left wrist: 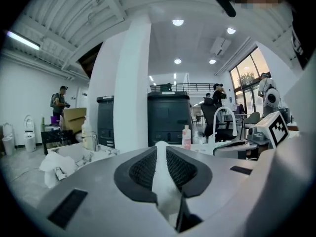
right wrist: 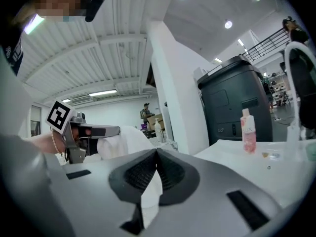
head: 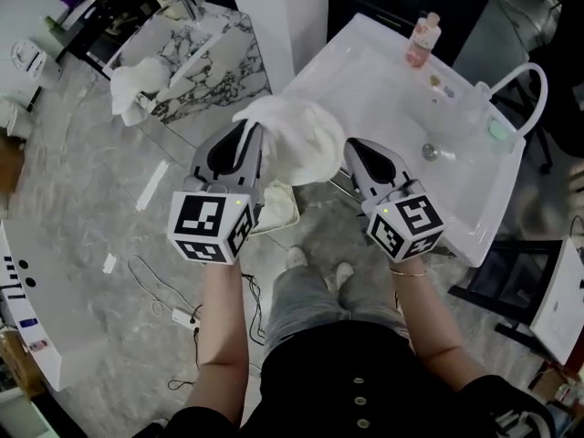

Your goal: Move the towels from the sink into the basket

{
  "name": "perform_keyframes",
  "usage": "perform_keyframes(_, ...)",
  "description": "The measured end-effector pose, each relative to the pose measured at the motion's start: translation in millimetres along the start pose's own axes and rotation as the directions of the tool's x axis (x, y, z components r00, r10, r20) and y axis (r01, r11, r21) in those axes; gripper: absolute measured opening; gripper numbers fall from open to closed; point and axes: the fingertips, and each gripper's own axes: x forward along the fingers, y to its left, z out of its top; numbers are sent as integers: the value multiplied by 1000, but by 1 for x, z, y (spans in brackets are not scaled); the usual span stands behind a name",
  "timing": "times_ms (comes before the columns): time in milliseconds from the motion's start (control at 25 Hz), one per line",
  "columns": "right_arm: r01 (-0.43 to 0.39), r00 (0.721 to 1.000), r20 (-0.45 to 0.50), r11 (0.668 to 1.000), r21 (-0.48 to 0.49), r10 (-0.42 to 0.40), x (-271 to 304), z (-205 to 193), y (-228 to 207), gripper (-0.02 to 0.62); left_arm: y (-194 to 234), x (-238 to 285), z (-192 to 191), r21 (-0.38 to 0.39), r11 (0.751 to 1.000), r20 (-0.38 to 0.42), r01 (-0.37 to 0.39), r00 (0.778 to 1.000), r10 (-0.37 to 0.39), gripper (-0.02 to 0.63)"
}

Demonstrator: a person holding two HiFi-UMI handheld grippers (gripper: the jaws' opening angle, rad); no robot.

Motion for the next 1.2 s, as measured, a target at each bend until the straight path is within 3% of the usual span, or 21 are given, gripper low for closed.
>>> perform_keyframes(320, -175, 985, -1, 982, -74, 175, 31, 19, 54, 5, 43, -61, 19, -14, 991, 70, -136, 988, 137, 57)
perform_keyframes(560, -288, 958, -21, 953, -95, 287, 49, 19, 92, 5, 65, -98, 15, -20, 975, 64, -221, 973, 222, 57)
perform_keyframes(960, -383, 922, -93, 921, -68, 376, 85, -7, 133, 5, 106, -135, -39, -93, 942, -51, -322, 947, 318, 46)
perform_keyframes(1200, -398, 908, -158, 916, -44, 387, 107, -36, 143, 5, 120, -137, -87, -147, 931, -131, -335, 939, 318, 46)
